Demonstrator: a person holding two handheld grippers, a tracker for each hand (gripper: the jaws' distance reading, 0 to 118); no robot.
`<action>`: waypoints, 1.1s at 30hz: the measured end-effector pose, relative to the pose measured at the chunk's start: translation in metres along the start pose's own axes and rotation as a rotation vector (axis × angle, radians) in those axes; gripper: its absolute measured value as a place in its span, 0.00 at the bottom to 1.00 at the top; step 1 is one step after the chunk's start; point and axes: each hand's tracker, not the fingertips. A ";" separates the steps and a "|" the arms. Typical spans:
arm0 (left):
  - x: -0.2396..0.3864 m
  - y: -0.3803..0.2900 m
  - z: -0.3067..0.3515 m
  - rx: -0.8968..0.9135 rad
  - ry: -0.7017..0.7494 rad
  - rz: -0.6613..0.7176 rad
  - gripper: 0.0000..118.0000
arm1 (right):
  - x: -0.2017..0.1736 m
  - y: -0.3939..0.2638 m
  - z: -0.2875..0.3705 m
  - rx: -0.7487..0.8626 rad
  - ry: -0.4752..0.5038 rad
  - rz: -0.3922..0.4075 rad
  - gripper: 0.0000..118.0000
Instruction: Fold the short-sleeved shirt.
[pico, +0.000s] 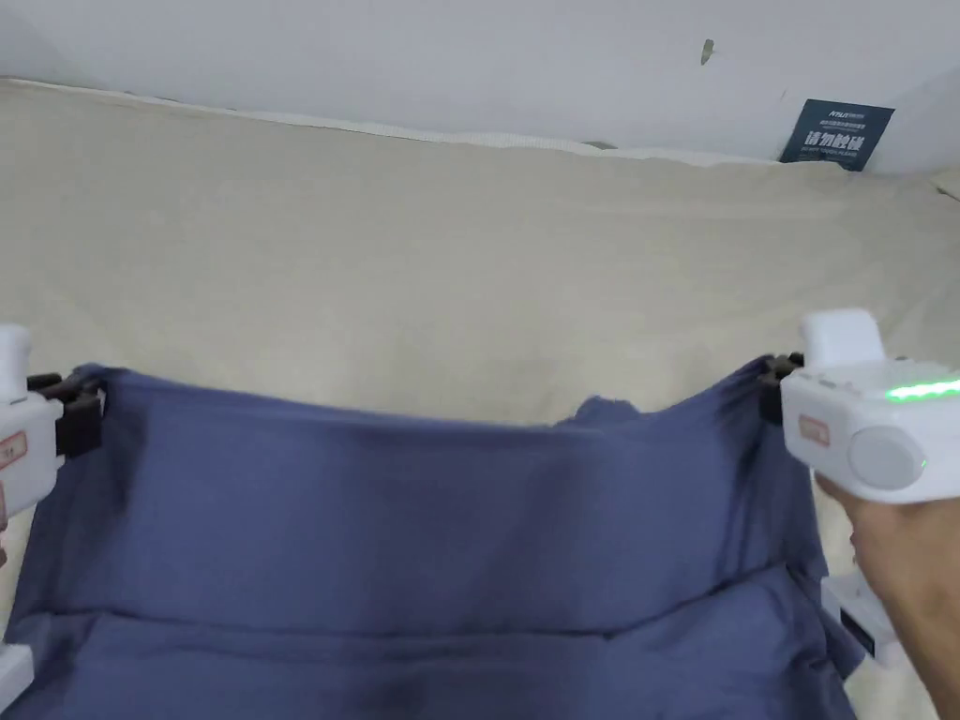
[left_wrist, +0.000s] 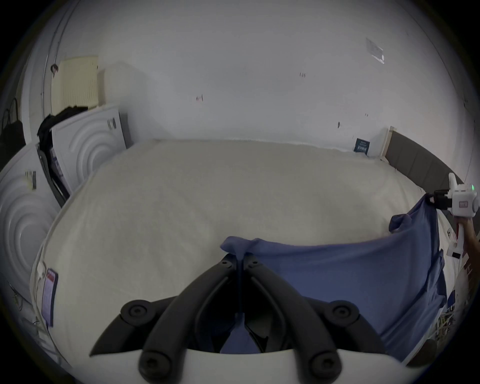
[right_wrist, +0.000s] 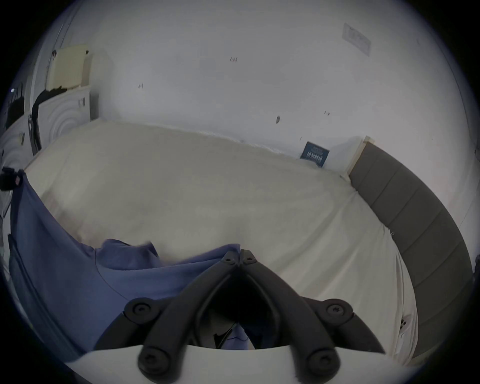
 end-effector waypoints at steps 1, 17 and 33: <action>-0.002 0.009 -0.003 0.017 -0.011 0.008 0.03 | 0.007 0.009 -0.002 0.007 0.007 -0.027 0.00; -0.007 -0.051 0.083 0.112 -0.013 -0.068 0.03 | 0.008 -0.082 0.135 0.179 0.074 -0.115 0.00; -0.010 -0.205 0.097 -0.058 0.055 -0.010 0.48 | -0.040 -0.250 0.139 -0.166 0.111 -0.039 0.05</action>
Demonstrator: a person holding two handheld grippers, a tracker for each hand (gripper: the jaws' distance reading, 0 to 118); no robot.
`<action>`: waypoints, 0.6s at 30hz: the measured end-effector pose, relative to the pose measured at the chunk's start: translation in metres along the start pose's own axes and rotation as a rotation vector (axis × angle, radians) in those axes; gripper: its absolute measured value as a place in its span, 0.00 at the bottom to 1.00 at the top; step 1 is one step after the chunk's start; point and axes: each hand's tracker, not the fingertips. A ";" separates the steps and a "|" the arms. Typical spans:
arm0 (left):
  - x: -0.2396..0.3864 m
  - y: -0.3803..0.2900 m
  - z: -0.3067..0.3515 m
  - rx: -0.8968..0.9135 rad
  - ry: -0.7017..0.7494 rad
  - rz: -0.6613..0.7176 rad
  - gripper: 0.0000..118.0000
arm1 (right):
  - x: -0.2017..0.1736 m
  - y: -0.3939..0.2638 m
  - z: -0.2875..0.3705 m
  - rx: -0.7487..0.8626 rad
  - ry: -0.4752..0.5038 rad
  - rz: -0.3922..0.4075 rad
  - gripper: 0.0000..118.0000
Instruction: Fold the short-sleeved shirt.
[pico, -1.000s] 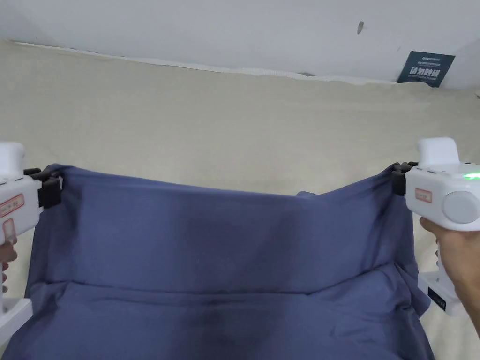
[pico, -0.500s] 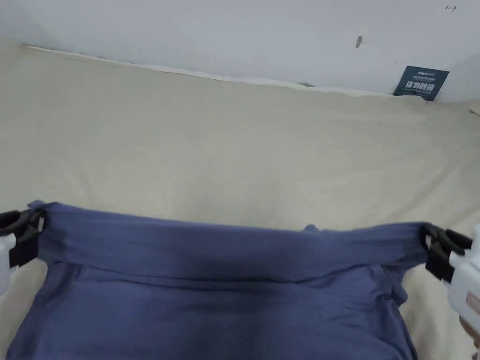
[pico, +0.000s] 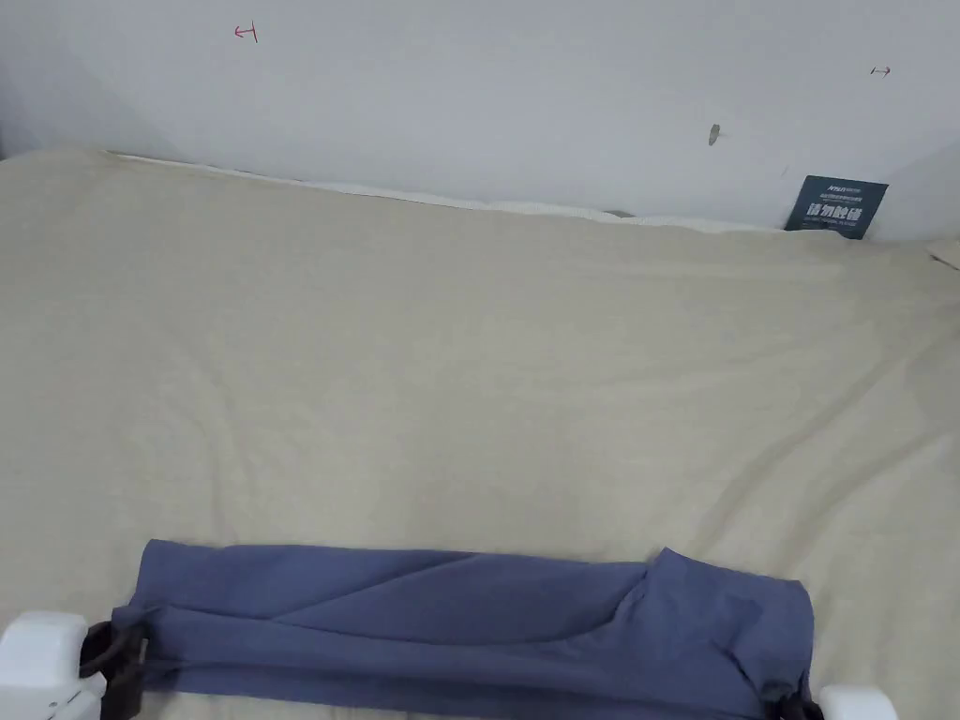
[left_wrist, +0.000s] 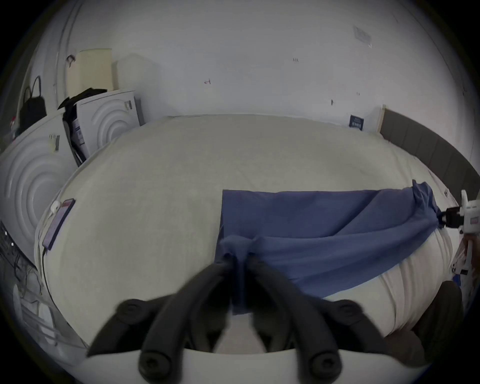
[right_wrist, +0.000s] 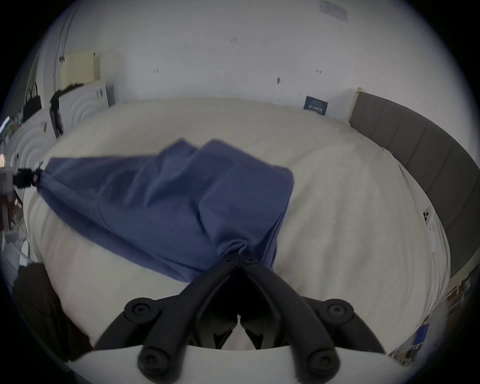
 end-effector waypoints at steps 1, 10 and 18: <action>0.002 -0.001 0.003 0.003 0.056 -0.030 0.83 | -0.003 0.003 0.011 0.026 -0.036 0.014 0.23; 0.063 0.042 0.129 0.389 0.047 0.028 1.00 | -0.092 0.061 0.170 0.584 -0.084 -0.074 1.00; 0.125 0.042 0.197 0.541 0.020 -0.014 0.92 | -0.151 0.067 0.217 0.710 -0.064 -0.089 0.93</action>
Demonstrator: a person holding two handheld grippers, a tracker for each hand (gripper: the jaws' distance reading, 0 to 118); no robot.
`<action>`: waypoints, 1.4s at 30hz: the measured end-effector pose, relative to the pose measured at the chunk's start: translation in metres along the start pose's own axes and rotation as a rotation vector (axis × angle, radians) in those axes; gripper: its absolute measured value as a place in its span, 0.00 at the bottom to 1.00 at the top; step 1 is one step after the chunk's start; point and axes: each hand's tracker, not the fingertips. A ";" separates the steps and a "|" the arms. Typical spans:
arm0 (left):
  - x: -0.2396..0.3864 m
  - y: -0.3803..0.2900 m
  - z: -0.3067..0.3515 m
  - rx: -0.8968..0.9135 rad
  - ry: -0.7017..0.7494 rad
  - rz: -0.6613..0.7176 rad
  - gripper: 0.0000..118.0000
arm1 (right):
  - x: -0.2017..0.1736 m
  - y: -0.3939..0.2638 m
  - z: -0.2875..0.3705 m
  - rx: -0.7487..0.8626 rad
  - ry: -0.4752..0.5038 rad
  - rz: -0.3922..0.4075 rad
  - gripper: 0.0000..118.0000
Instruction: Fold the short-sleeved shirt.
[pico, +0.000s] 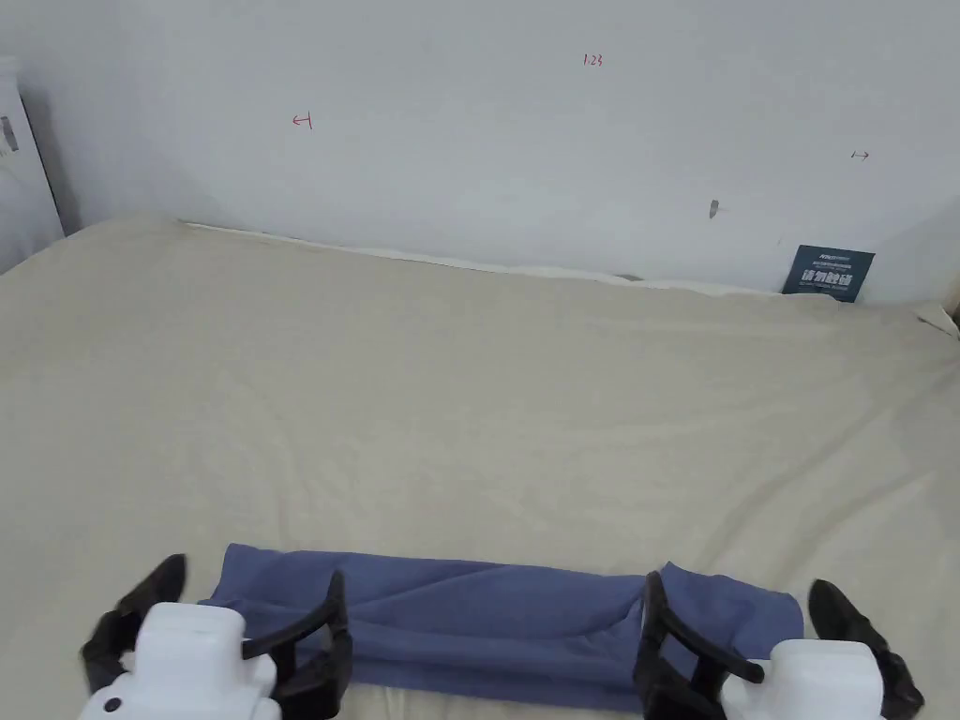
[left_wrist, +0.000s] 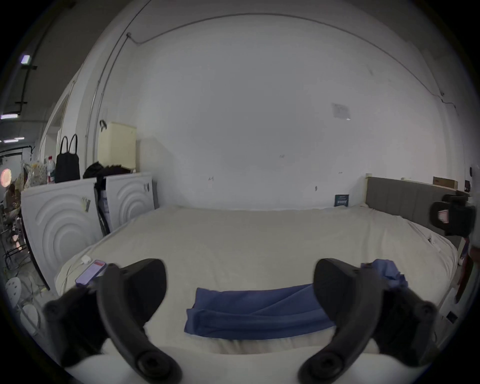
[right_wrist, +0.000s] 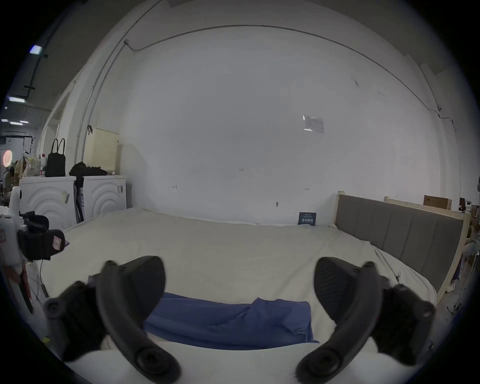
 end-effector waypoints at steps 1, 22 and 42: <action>0.006 0.001 0.005 0.000 0.006 -0.006 0.76 | -0.002 0.000 0.003 0.007 0.011 -0.010 0.80; -0.114 -0.081 -0.128 -0.498 0.077 0.360 0.60 | 0.000 -0.031 -0.007 -0.135 0.039 -0.049 0.01; -0.059 -0.138 -0.186 -0.640 0.031 0.073 0.11 | -0.002 -0.049 -0.027 -0.246 0.039 -0.027 0.01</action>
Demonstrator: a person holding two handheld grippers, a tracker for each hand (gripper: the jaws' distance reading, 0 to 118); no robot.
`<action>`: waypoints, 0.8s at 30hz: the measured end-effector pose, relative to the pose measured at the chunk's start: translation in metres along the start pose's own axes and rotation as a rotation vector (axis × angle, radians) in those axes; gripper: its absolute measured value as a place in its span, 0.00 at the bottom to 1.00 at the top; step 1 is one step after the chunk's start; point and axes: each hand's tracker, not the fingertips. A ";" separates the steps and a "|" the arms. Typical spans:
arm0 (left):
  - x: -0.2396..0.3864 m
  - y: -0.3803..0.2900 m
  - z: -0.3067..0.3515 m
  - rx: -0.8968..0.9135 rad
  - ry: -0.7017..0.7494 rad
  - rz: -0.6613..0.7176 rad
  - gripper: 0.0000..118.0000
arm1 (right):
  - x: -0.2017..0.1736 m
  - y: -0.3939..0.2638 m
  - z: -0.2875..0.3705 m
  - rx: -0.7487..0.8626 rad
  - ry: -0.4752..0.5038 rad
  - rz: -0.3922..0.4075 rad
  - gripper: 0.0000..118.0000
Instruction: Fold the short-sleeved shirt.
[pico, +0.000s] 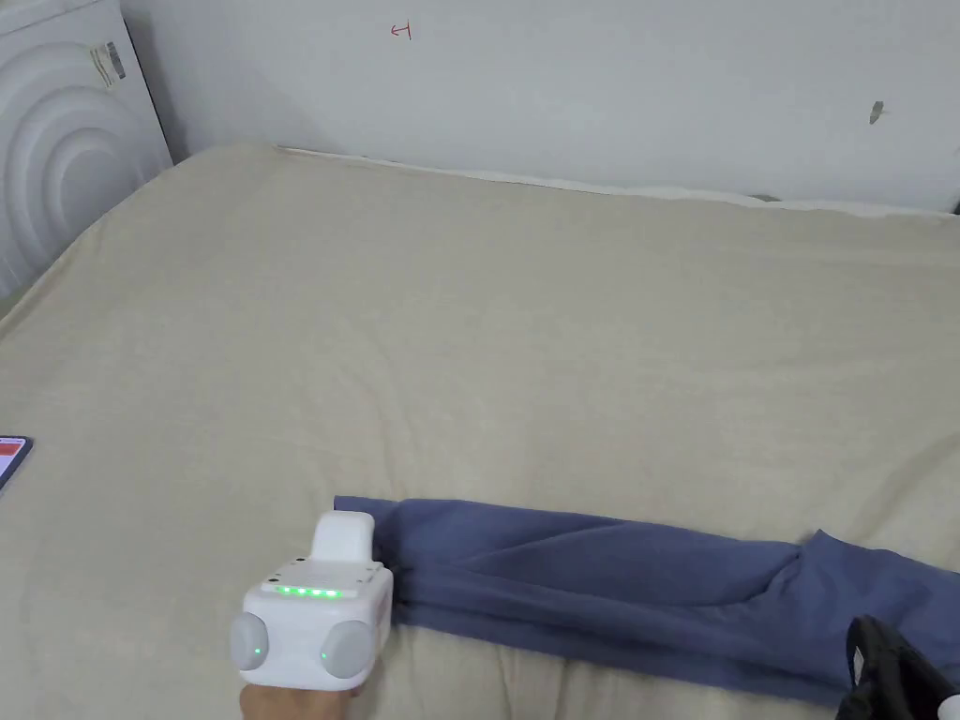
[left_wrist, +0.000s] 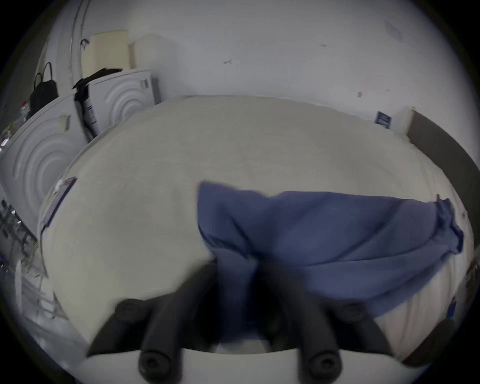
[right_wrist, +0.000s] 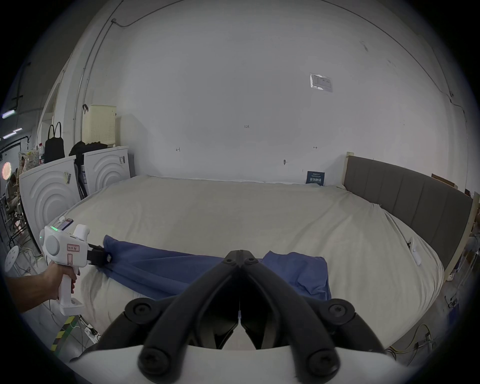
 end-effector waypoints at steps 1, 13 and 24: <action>0.007 -0.001 0.001 -0.004 0.090 -0.037 0.11 | 0.000 0.000 0.000 -0.001 0.000 -0.002 0.01; -0.083 0.040 0.058 0.152 0.285 -0.131 0.11 | -0.006 0.007 -0.004 0.013 0.009 0.005 0.01; -0.006 0.040 0.104 0.305 0.148 -0.312 0.11 | -0.018 0.007 0.003 0.007 0.044 -0.014 0.01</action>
